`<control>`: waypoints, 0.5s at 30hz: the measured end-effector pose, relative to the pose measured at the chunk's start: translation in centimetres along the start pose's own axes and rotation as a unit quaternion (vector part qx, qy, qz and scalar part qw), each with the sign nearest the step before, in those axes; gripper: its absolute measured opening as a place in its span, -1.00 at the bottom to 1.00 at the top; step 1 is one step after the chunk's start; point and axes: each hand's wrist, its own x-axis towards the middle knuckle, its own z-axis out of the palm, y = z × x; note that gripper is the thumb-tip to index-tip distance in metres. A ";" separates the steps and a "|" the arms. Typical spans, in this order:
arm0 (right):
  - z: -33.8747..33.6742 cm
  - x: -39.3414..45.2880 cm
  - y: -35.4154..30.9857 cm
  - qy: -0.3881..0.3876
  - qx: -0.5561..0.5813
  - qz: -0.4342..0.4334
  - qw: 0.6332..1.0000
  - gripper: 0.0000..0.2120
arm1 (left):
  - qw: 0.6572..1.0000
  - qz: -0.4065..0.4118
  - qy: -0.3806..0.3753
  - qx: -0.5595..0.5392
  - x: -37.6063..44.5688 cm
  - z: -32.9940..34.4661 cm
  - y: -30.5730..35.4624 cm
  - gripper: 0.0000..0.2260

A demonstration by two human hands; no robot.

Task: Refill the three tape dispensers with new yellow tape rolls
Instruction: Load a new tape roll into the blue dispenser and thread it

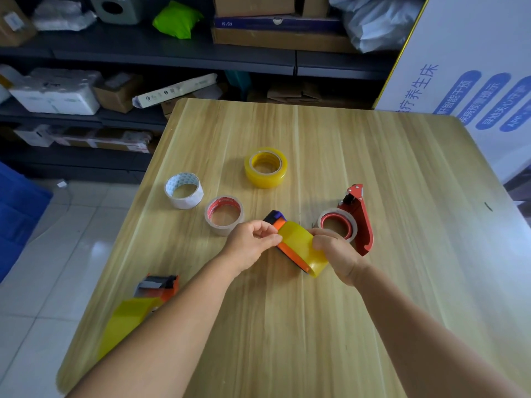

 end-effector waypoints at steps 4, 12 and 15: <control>0.1 0.4 0.0 0.000 -0.040 0.001 0.999 -0.58 | 1.000 -0.012 0.003 0.002 0.6 0.1 0.7 -0.94; 0.2 0.9 0.4 0.023 -0.062 -0.012 0.998 -0.55 | 0.979 0.072 -0.022 0.191 1.1 0.4 1.6 -0.87; 0.2 0.9 0.1 0.020 -0.081 -0.007 0.996 -0.55 | 0.961 0.078 -0.014 0.264 1.4 0.5 1.4 -0.82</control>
